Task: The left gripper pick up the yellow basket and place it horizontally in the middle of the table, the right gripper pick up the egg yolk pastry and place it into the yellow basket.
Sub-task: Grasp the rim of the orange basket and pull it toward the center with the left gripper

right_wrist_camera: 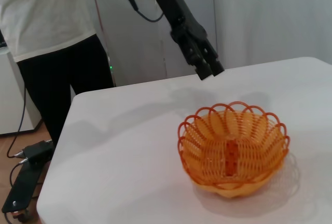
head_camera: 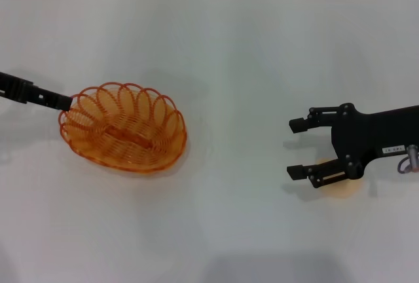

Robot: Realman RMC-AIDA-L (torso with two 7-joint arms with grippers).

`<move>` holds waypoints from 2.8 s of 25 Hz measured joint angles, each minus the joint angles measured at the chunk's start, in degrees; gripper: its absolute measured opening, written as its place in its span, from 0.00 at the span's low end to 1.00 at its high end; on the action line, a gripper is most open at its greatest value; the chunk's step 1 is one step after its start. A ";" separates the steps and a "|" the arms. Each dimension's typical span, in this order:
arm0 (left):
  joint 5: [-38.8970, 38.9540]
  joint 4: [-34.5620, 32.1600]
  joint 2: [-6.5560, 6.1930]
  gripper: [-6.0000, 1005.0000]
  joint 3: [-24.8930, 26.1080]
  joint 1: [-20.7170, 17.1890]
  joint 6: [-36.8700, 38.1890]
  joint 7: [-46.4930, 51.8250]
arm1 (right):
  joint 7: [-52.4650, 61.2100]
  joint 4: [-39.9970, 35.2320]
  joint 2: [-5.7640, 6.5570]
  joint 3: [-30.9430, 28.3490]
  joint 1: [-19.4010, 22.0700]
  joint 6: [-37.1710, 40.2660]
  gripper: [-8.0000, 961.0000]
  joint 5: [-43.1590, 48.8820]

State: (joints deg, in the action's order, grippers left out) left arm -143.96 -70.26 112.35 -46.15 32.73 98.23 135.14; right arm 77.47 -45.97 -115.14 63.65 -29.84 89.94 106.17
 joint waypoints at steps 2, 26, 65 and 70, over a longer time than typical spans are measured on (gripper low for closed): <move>-2.19 1.20 0.22 0.84 -0.21 0.88 -1.05 0.20 | -0.29 0.00 -0.12 0.14 0.00 0.00 0.89 0.00; -8.94 19.12 2.66 0.83 -4.89 7.54 -17.52 -0.96 | -1.18 0.74 -0.16 0.10 0.14 0.72 0.89 -0.06; 2.45 11.91 5.48 0.10 -4.40 3.99 -11.40 1.84 | -1.04 -0.76 0.08 -0.34 1.92 2.38 0.89 -1.35; 5.70 10.51 6.73 0.10 -5.27 3.42 -12.09 8.25 | -1.46 -1.56 0.11 -0.37 2.34 2.70 0.89 -1.50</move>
State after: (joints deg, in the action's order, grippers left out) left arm -138.25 -59.76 119.08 -51.41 36.15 86.14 143.39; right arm 76.01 -47.53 -115.03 63.28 -27.51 92.64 104.68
